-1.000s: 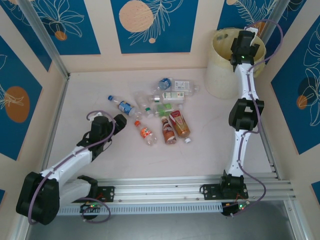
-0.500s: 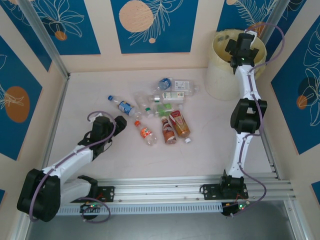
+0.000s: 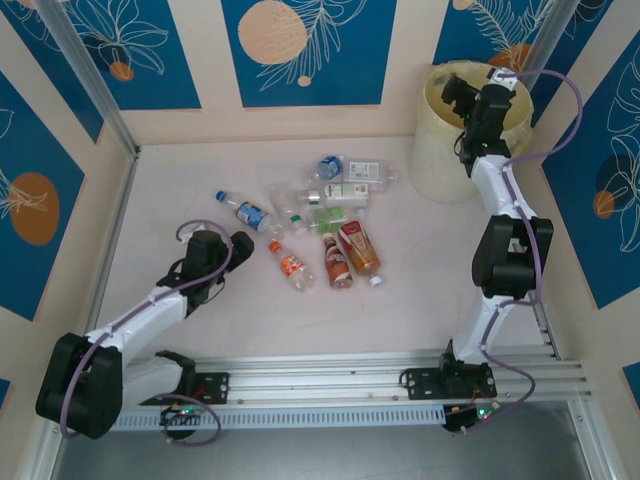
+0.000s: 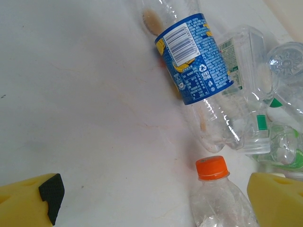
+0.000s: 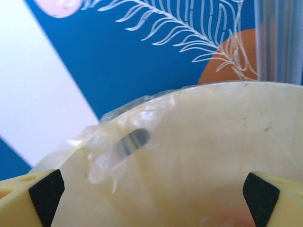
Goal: Put the plastic bottles in the bin
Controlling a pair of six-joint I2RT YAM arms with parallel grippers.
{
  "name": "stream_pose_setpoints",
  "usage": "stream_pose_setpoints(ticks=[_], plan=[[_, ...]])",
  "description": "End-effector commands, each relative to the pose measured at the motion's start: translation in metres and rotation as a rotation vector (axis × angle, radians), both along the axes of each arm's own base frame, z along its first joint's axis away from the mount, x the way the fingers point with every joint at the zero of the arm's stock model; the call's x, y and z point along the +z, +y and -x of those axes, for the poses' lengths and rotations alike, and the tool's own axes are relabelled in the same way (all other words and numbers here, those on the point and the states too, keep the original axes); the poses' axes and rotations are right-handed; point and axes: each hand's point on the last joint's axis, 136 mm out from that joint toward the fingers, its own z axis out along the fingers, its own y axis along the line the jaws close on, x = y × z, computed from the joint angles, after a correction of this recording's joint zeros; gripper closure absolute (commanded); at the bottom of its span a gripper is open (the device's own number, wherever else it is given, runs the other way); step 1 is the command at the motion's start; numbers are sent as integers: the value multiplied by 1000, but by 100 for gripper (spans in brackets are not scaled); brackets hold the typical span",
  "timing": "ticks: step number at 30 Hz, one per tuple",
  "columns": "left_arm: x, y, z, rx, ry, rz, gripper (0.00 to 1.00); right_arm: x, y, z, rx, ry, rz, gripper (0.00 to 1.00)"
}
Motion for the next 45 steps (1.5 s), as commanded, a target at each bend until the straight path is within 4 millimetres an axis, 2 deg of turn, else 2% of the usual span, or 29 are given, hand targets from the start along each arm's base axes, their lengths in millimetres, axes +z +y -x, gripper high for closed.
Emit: stream_pose_setpoints(ticks=[1,5,8,16,22,30,33,35,38,42,45], plan=[[7,-3,-7,-9,18,14,0,51,30,24,104,-171,21,0],[6,-11,-12,-30,45,34,0,65,46,45,172,-181,20,0],[3,-15,-16,-30,75,48,0,67,69,62,281,-161,-6,0],[-2,-22,-23,-35,179,-2,0,55,133,117,543,-94,-48,1],[-1,-25,-33,-19,192,-7,0,39,162,159,666,-22,-19,0],[2,-34,-68,114,280,-37,0,3,162,200,669,54,-55,0],[-10,-48,-73,187,313,-6,0,-6,159,210,652,59,-49,0],[-12,-66,-87,166,284,16,0,-10,156,213,638,70,-41,0],[-19,-77,-97,161,305,-19,0,-10,156,217,637,84,-32,0],[-33,-78,-99,208,324,0,5,-11,155,219,634,97,-26,0],[-37,-70,-100,259,309,-15,10,-15,154,220,626,109,-29,0]])
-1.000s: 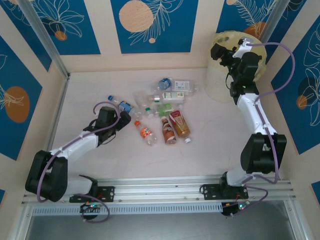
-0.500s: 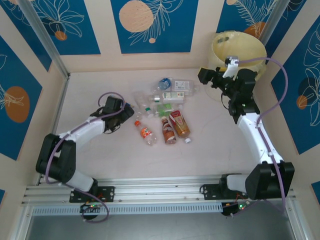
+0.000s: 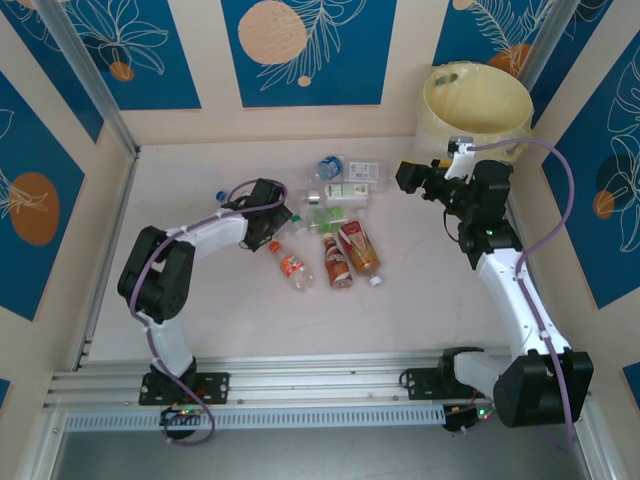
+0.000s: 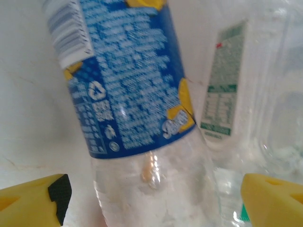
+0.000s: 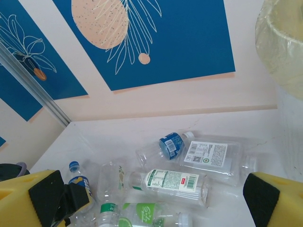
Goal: Put the plastic bottles in the bin
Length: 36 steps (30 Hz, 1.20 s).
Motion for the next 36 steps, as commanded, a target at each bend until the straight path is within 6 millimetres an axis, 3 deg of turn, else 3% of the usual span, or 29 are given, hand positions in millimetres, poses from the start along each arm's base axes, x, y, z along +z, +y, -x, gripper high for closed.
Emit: stream_pose_setpoints(ticks=[1,15,23,31,36], plan=[[-3,16,-1,120,-13,-34,13,0,-3,6,-12,1,21,0],[-26,37,-1,115,27,-105,20,-7,-4,5,-23,28,20,0],[-50,48,-4,86,66,-102,31,-9,-7,4,-42,42,13,0],[-50,60,-3,-20,38,-164,44,-10,-14,0,-83,50,-11,0],[-39,73,-1,-88,-10,-231,55,-8,-16,-1,-97,44,-11,0]])
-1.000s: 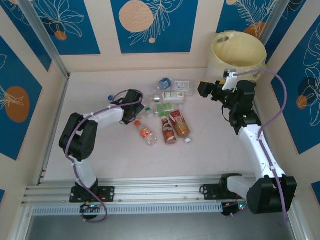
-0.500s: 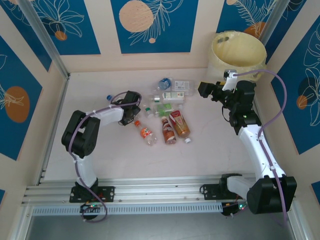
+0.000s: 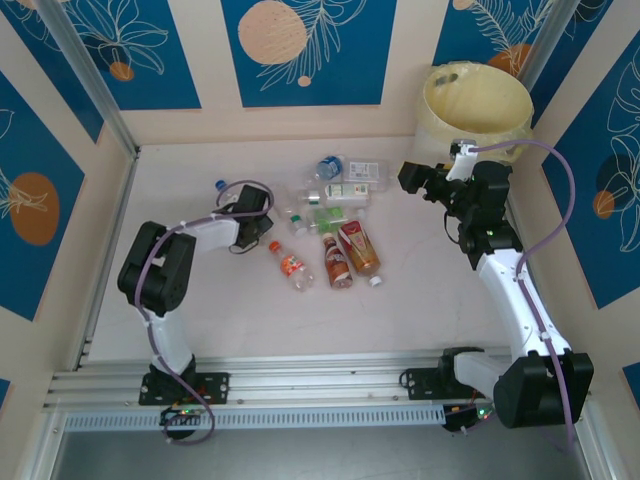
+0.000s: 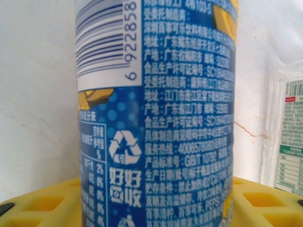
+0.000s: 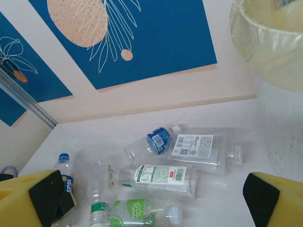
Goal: Put the plastic bottles in the bin
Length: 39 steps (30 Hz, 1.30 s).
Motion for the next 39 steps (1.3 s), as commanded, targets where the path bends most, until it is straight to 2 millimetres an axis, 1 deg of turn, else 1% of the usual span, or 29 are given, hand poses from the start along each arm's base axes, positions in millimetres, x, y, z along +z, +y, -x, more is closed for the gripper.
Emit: stream_pose_setpoints(ticks=[1,4,6,9,10,13,15,18,21,23,24,26,27,29,31,35,37,39], plan=[[-6,26,13,-51,18,-115,57,1,-5,1,-24,-2,-9,0],[1,28,14,-102,-11,-119,60,2,-5,0,-26,-7,-10,0],[8,26,14,-143,-34,-122,62,2,-6,0,-35,-8,-14,0],[25,29,16,-161,-84,-139,66,3,-6,-1,-33,-15,-18,0],[34,31,17,-156,-106,-139,67,2,-5,-2,-29,-12,-20,1],[63,28,20,-188,-199,-120,68,2,-3,-3,-21,-8,-29,0],[88,20,20,-248,-278,-100,68,1,-1,-4,-8,-1,-38,0],[131,0,25,-383,-410,-54,68,2,8,-4,43,10,-65,1],[173,-27,37,-538,-540,42,68,4,19,-4,88,35,-123,1],[200,-53,49,-662,-628,145,68,4,29,-2,126,51,-159,0],[210,-64,55,-717,-660,193,67,5,33,-1,141,57,-172,1],[227,-93,70,-850,-702,304,66,9,49,4,205,57,-194,0],[233,-106,78,-917,-710,353,64,12,55,6,234,56,-203,0],[244,-131,91,-1030,-723,430,64,19,74,13,326,58,-221,1],[251,-150,100,-1099,-744,475,64,24,93,21,413,56,-227,0],[261,-180,112,-1214,-758,558,64,31,128,31,551,56,-248,0],[264,-192,116,-1259,-754,590,64,34,142,33,607,61,-277,0],[266,-200,117,-1282,-752,608,64,36,151,32,640,80,-307,0]])
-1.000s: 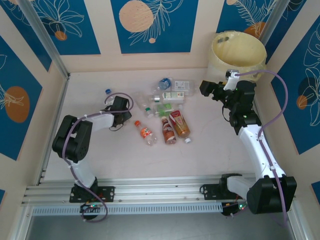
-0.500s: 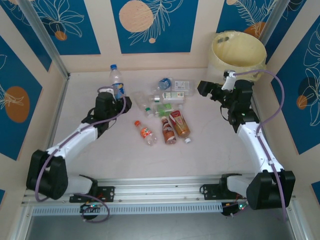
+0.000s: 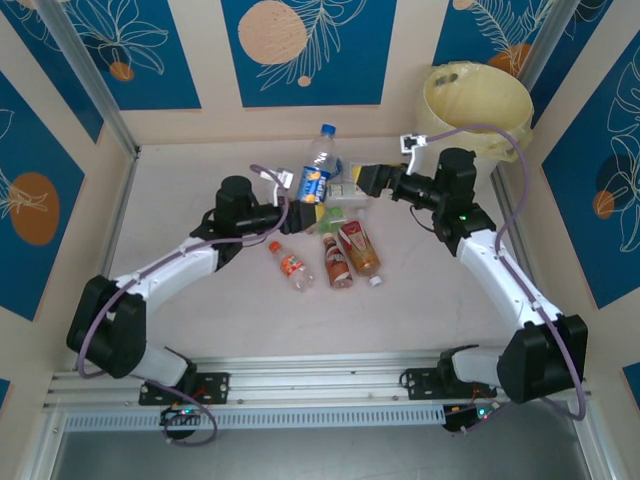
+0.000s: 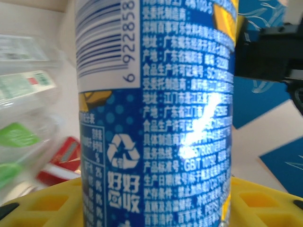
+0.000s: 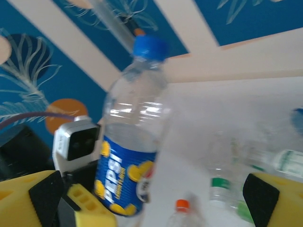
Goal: Put the plastic bottles in the bin
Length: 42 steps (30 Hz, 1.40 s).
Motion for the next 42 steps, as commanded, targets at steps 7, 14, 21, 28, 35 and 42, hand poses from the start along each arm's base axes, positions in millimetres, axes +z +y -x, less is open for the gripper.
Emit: stream_pose_setpoints(ticks=[7,14,21,28,35,42], plan=[[37,-42,25,-222,-82,98,63,6,35,-1,139,47,-70,1],[29,-61,30,-276,-44,73,61,6,46,-7,197,31,-103,3],[20,-61,30,-268,-36,39,55,0,45,-11,177,51,-101,44],[6,-51,23,-214,-35,-34,9,-6,29,-15,70,46,-42,50],[-13,-18,-10,-1,6,-66,0,-15,-2,-27,-91,68,22,55],[-26,20,-29,251,-46,-157,0,-27,-46,-36,-297,132,86,59]])
